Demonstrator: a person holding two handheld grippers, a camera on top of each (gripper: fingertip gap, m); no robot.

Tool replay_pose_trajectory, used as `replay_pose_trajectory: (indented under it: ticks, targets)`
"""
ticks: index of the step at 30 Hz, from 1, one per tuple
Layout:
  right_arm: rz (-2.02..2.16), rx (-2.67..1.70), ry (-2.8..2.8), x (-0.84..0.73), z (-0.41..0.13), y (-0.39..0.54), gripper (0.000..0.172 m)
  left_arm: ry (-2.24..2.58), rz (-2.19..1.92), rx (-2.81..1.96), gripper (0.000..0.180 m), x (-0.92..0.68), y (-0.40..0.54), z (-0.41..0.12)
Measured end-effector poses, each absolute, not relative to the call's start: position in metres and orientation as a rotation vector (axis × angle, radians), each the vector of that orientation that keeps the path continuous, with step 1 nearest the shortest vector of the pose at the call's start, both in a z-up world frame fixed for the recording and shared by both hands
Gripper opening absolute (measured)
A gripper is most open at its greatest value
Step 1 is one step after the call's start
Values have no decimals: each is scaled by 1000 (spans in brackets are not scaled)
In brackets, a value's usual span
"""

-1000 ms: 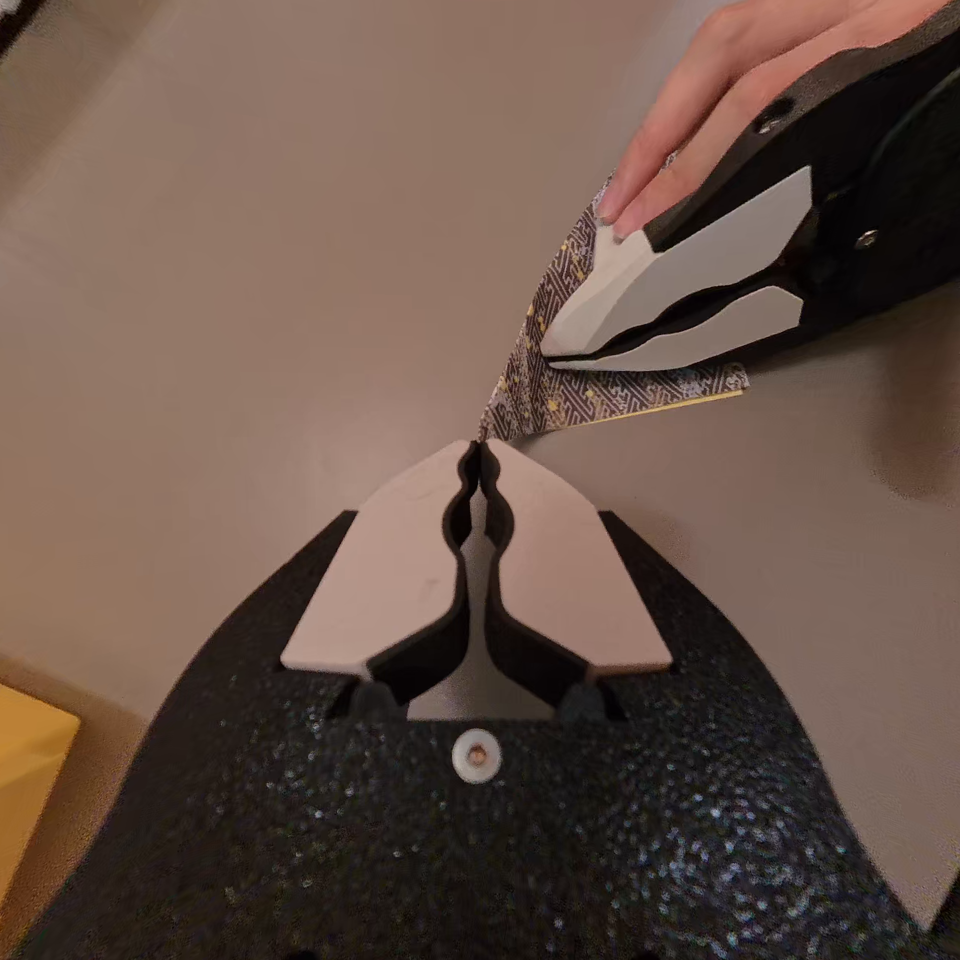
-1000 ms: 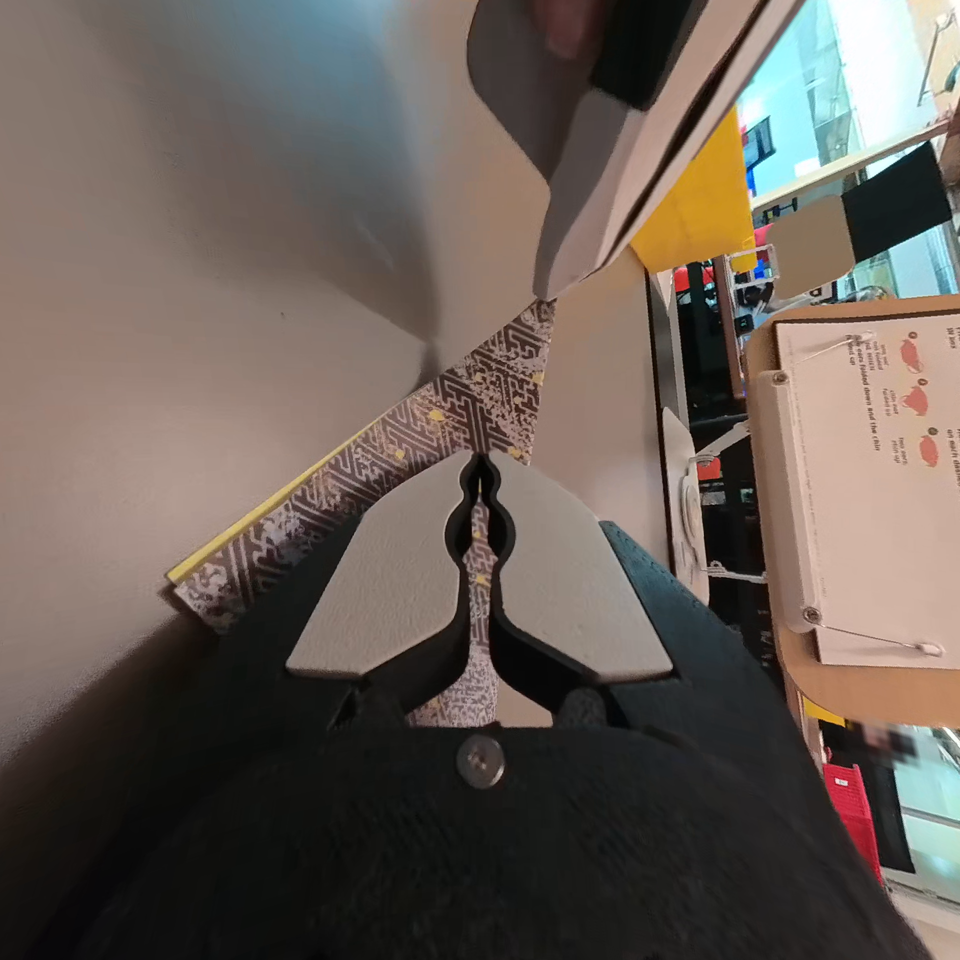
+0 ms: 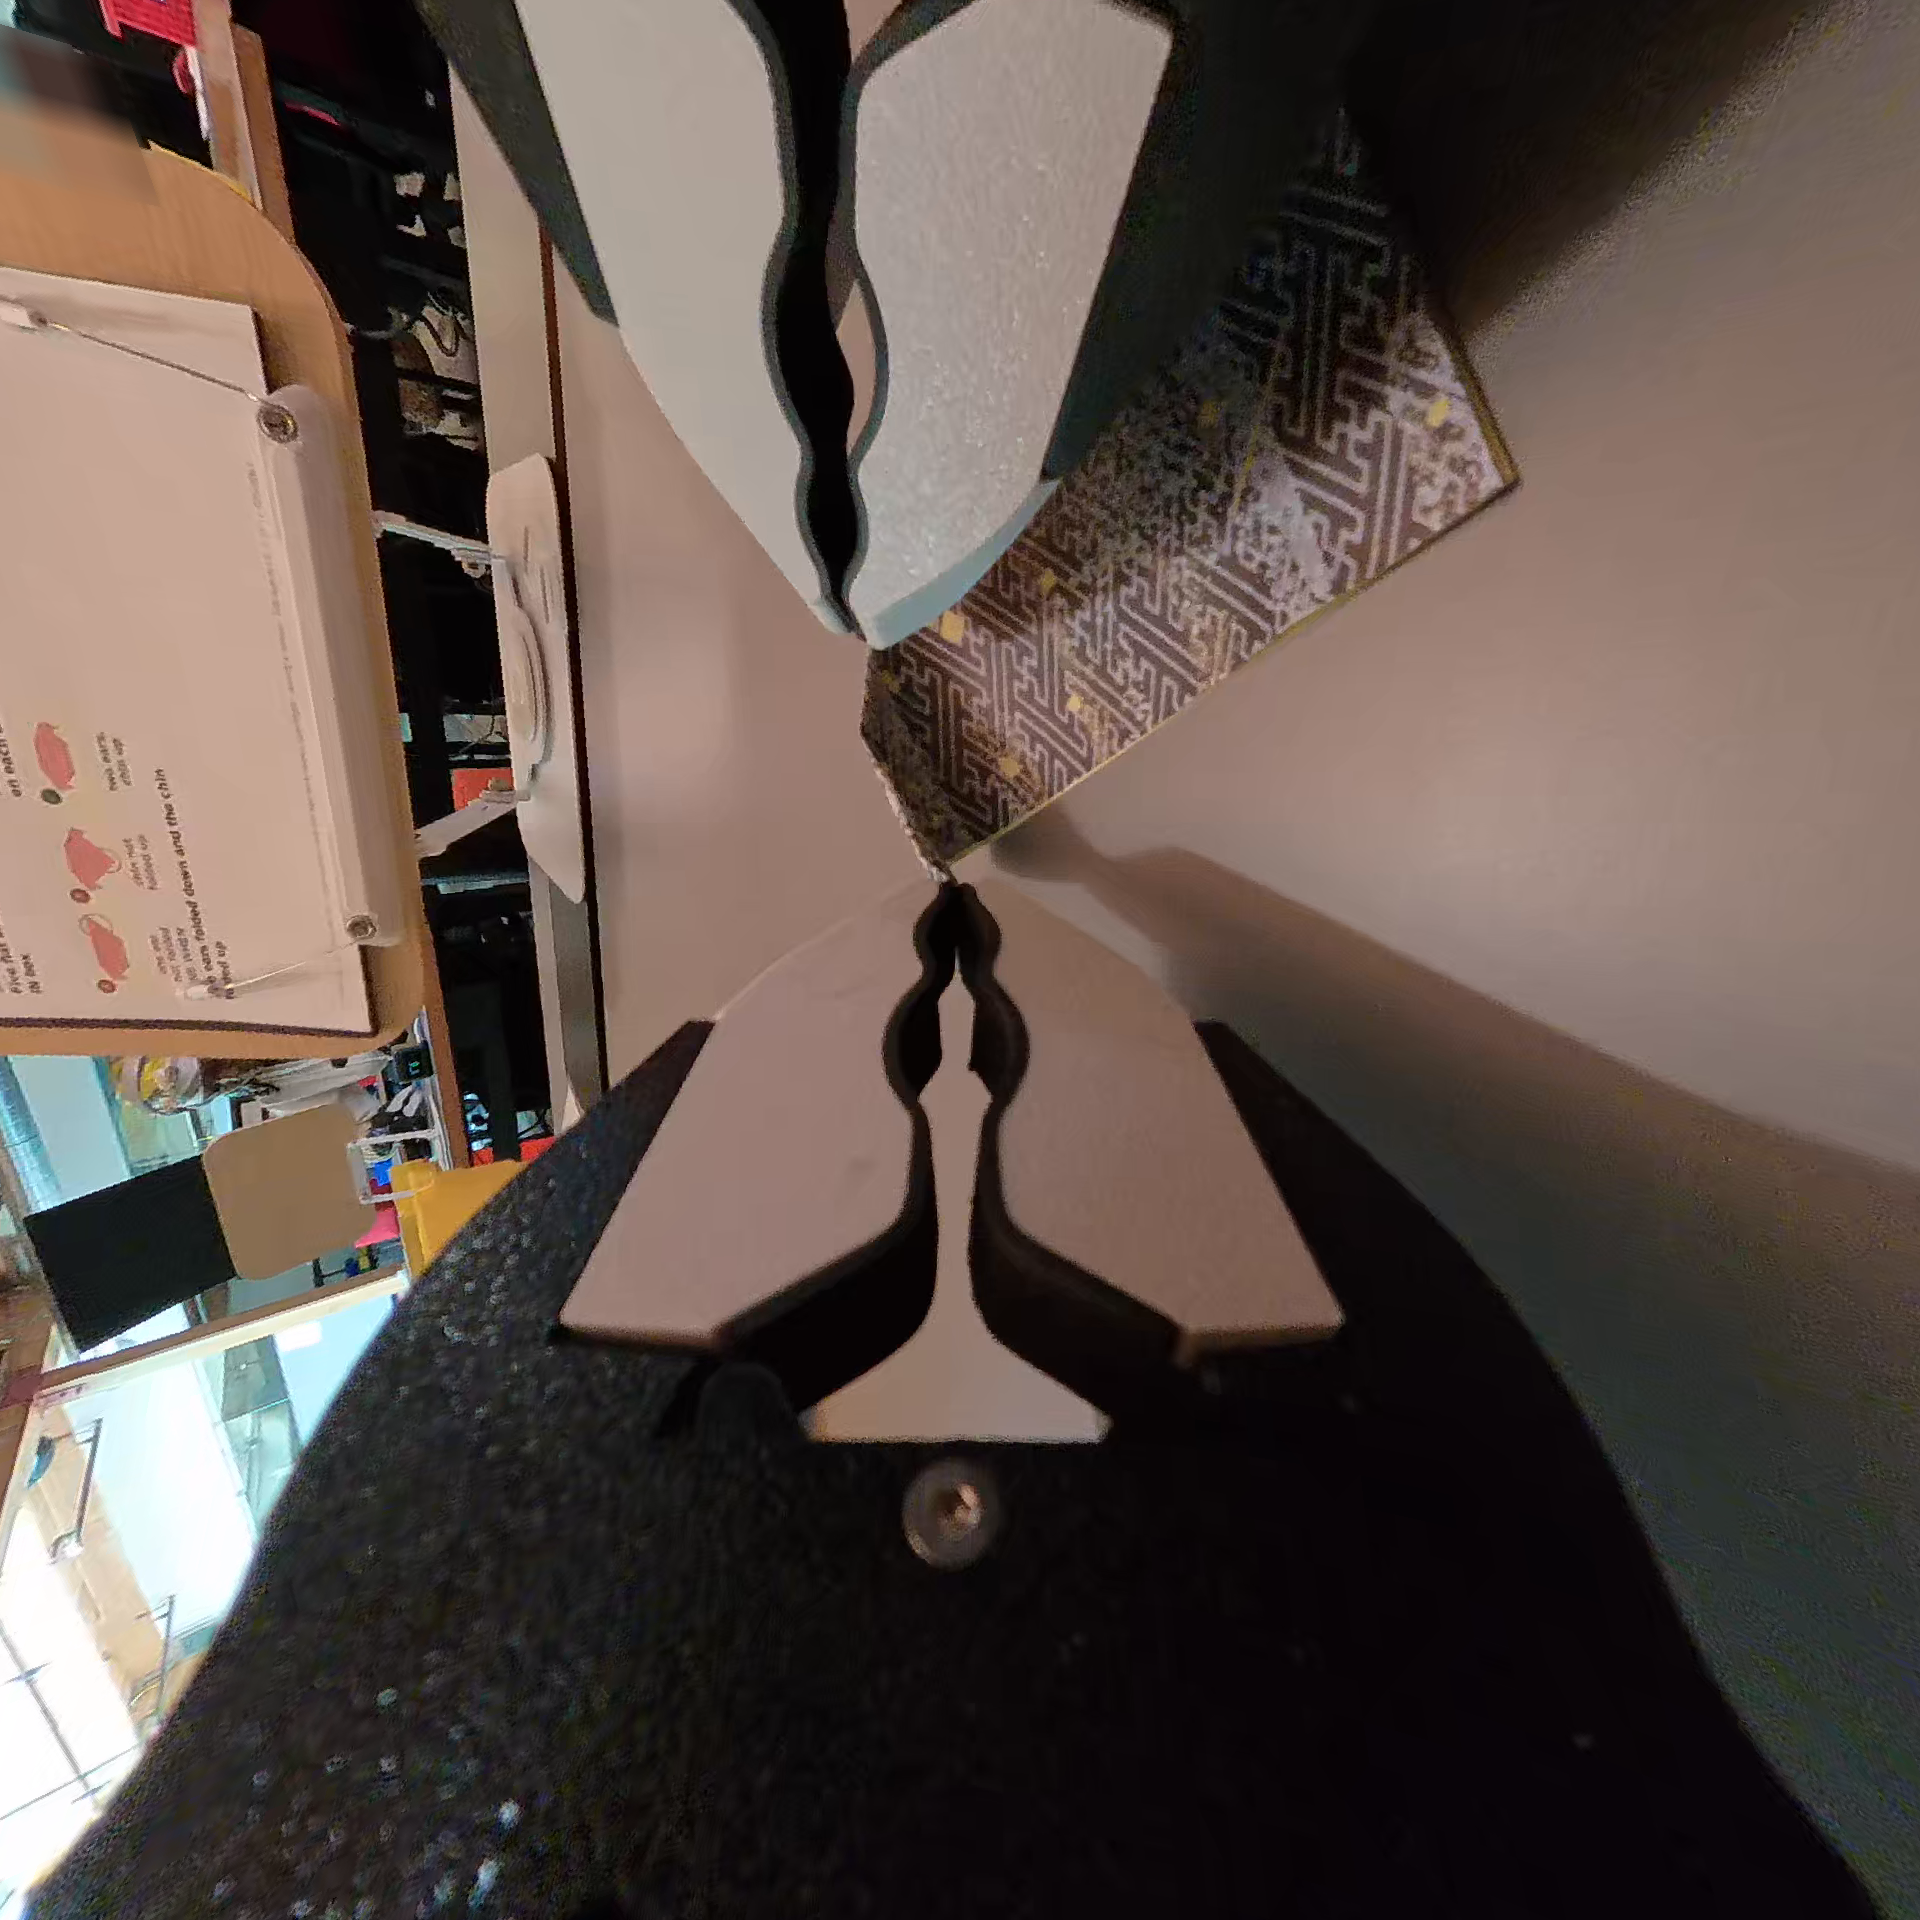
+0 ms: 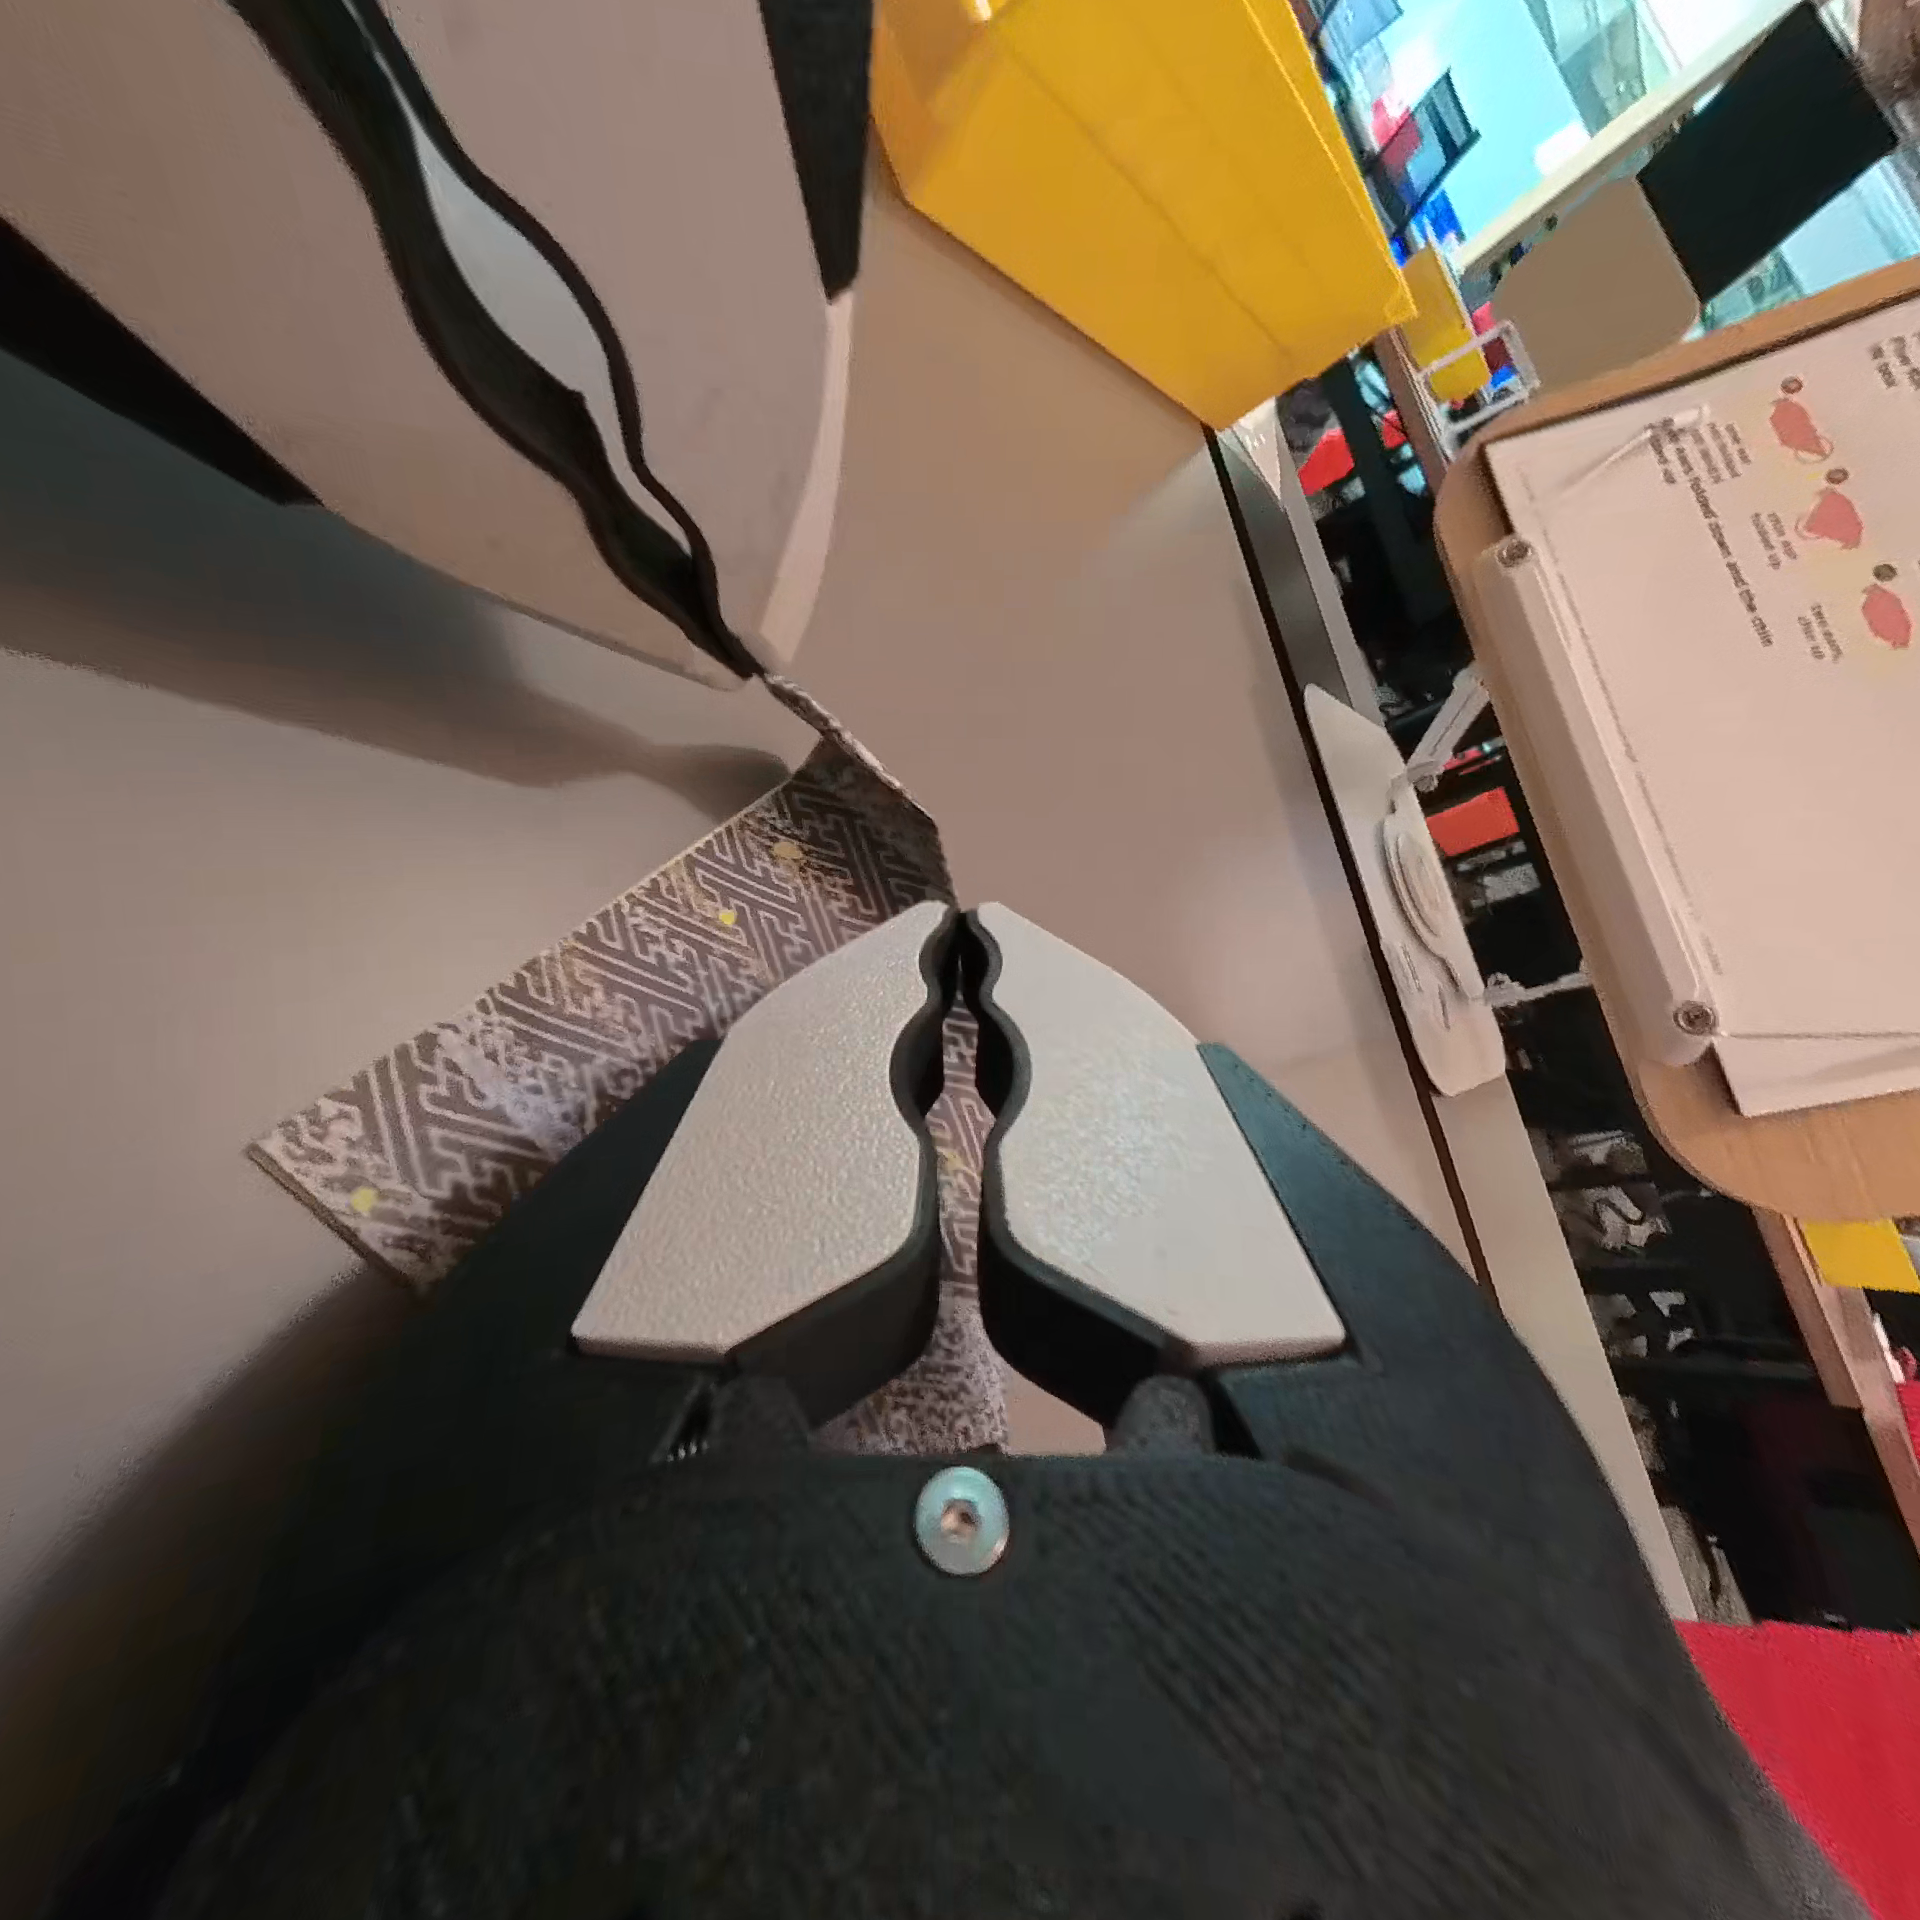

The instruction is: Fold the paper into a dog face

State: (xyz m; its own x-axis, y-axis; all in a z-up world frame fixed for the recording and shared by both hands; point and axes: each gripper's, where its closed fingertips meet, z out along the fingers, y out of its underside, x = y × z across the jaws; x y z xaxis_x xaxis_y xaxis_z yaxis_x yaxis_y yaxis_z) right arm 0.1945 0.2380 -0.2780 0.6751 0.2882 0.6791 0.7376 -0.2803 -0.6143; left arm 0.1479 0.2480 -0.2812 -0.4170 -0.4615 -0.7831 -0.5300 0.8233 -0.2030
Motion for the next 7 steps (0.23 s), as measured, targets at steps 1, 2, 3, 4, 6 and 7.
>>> replay_pose_trajectory:
  ticks: [1,2,3,4,6,7]
  targets:
    - [-536,-1867,-814,196,-279,236,0,2074,83,-730,0,149,247,-281]
    - [-524,-1868,-817,197,-278,235,0,2070,73,-731,0,151,247,-280]
    - [-524,-1872,-808,198,-278,234,0,2065,71,-726,0,152,247,-279]
    - [-500,-1896,-821,197,-282,233,0,2059,75,-716,0,153,247,-278]
    - [-483,-1931,-812,198,-287,233,0,2057,80,-691,0,154,245,-277]
    - [-493,-1947,-794,201,-287,233,0,2063,77,-671,0,155,242,-276]
